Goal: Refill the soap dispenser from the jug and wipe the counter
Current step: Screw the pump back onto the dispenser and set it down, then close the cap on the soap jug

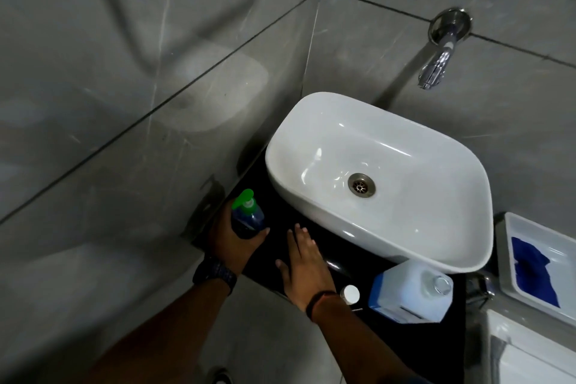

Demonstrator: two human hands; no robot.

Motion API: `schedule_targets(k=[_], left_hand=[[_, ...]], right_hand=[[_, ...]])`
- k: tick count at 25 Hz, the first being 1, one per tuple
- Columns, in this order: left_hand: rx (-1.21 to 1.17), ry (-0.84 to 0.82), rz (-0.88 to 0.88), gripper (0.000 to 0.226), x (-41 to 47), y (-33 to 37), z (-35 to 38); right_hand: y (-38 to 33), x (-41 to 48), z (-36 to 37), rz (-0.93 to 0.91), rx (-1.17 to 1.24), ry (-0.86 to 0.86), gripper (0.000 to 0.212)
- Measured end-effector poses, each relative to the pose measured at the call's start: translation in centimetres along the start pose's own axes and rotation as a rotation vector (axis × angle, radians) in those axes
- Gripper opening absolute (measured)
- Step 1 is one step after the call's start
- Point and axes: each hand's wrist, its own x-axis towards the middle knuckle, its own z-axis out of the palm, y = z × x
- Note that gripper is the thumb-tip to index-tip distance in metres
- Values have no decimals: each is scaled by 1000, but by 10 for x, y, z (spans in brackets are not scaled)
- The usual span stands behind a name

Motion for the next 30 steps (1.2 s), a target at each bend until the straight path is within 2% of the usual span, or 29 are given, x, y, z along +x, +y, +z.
schedule_targets(k=[6, 10, 12, 16, 19, 21, 26, 28, 30], left_hand=[[40, -24, 14, 88, -2, 6, -5], [82, -55, 3, 106, -9, 11, -15], [76, -71, -45, 107, -20, 17, -21], [61, 50, -180, 101, -51, 43, -17], [107, 82, -231, 101, -73, 74, 7], [175, -12, -159, 95, -82, 91, 29], [358, -565, 32, 79, -101, 105, 83], [458, -688, 102, 76, -106, 102, 98], [561, -728, 146, 72, -108, 97, 107]], right_hand=[[4, -5, 15, 12, -81, 11, 68], [-5, -7, -1, 14, 57, 26, 66], [-14, -10, -22, 11, 171, 108, 60], [-25, -17, -87, 9, 270, 267, 45], [-22, -36, -140, -11, 313, 511, 33], [-11, -51, -166, 8, 277, 686, 26], [45, -107, -195, 177, 397, 922, 29], [69, -131, -189, 276, 474, 925, 38], [87, -148, -177, 357, 569, 789, 60]])
